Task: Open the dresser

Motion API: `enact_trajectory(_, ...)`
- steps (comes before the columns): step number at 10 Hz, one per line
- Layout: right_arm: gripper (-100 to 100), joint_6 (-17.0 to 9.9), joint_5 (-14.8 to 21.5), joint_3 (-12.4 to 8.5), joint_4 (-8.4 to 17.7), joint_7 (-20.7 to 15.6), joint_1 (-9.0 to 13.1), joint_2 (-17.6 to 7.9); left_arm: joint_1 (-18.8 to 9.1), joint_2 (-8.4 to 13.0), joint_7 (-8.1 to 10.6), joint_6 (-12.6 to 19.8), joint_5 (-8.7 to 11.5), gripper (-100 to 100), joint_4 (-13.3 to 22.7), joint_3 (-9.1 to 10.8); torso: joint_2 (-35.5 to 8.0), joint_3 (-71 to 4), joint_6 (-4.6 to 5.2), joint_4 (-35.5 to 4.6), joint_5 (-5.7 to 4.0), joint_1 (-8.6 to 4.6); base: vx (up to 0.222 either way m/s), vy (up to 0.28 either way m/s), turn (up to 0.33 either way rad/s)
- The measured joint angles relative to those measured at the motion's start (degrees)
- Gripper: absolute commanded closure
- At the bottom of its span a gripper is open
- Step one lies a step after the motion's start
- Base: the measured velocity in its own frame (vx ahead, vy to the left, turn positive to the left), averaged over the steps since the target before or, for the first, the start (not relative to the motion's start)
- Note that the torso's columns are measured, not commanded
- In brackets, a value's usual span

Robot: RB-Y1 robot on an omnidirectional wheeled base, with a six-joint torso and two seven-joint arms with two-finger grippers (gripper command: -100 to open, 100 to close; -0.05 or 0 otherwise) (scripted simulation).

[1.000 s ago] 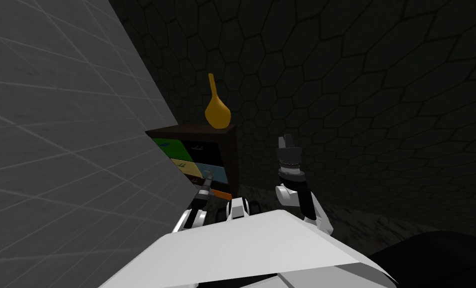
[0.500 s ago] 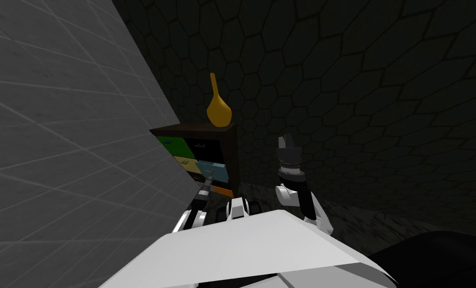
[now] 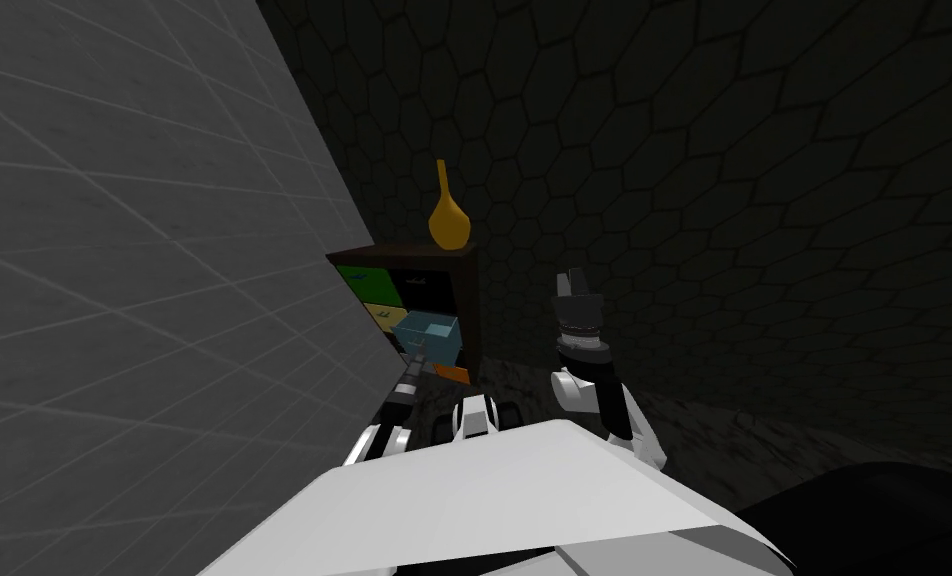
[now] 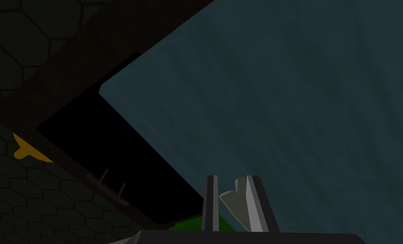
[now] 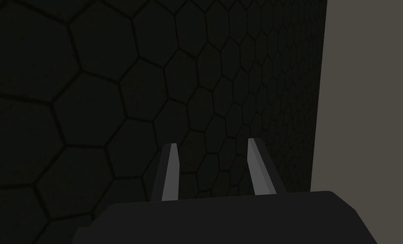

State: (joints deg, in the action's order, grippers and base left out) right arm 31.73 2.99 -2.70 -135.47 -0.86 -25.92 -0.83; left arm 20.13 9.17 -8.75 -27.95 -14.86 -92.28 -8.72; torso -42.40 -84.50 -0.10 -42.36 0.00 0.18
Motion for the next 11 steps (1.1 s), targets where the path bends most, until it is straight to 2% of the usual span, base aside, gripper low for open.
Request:
enact_trajectory(1, 0, 0.0, 0.0, 0.0, 0.0, 0.0, 0.0, 0.0, 0.4, 0.2, 0.16, 0.0, -0.1, 100, -0.5, -0.25, -0.1, 0.1, -0.07, -0.1, 0.01, 0.12, -0.219, 0.097, 0.022)
enact_trajectory(2, 0, 0.0, 0.0, 0.0, 0.0, 0.0, 0.0, 0.0, 1.0, 0.4, 0.27, 0.0, -0.1, -100, -1.0, -0.48, -0.1, 0.0, -0.10, -0.1, -0.01, 0.11, -0.105, 0.035, -0.025)
enact_trajectory(4, 0, 0.0, 0.0, 0.0, 0.0, 0.0, 0.0, 0.0, 1.8, 1.2, 0.93, 2.5, -0.2, -100, -4.0, -0.64, 0.6, -0.4, 0.14, 0.1, -0.10, -0.41, 0.008, -0.010, -0.017)
enact_trajectory(11, 0, 0.0, 0.0, 0.0, 0.0, 0.0, 0.0, 0.0, 3.7, 4.0, 3.64, 11.9, -0.3, -100, -14.5, -1.34, -0.4, 0.2, 0.05, -0.4, -0.24, -0.35, 0.001, -0.010, -0.020)
